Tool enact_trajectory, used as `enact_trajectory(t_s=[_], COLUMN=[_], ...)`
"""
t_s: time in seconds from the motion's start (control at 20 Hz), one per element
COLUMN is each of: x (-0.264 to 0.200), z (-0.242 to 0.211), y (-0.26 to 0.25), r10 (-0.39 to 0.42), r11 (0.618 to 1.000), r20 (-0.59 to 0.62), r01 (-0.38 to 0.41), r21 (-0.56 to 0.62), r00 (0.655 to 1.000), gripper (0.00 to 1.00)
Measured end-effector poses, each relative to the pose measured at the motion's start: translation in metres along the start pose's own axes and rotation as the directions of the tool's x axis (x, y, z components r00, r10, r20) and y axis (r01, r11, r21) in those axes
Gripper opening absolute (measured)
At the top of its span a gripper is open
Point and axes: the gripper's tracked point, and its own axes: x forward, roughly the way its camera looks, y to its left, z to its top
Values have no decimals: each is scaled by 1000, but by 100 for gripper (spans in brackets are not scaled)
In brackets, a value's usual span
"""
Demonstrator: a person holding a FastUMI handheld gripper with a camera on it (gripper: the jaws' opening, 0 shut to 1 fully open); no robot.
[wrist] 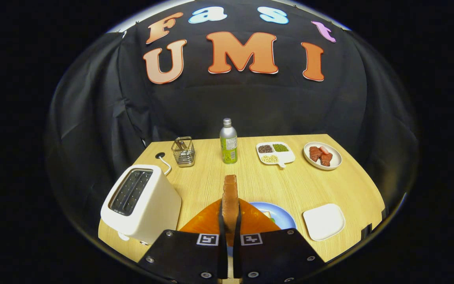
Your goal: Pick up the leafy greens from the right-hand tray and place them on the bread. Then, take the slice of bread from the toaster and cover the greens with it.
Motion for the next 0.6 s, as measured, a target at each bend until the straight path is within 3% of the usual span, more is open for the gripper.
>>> enact_trajectory(t_s=[0.6], x=[23], z=[-53], y=[-12], r10=[35], r11=[999], r20=[-99], r01=[-37], r21=[-12], r00=[994], gripper=[6])
